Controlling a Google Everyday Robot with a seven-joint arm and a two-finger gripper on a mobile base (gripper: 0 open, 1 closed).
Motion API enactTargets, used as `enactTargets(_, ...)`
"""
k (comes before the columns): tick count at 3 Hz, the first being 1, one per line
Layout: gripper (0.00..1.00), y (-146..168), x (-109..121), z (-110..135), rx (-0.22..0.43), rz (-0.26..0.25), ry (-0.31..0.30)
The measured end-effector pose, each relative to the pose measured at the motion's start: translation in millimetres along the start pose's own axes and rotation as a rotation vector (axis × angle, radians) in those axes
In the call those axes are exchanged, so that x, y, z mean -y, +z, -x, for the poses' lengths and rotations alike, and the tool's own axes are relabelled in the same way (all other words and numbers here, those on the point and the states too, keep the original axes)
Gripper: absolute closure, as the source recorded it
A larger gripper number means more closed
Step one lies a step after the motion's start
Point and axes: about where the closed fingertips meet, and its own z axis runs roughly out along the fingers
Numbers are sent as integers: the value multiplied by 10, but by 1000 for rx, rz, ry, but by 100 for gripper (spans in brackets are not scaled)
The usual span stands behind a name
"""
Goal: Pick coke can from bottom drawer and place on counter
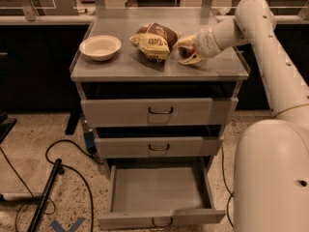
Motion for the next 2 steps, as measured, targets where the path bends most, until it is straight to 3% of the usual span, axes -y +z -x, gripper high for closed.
enactTargets(2,35,10,1,3,1,0,0)
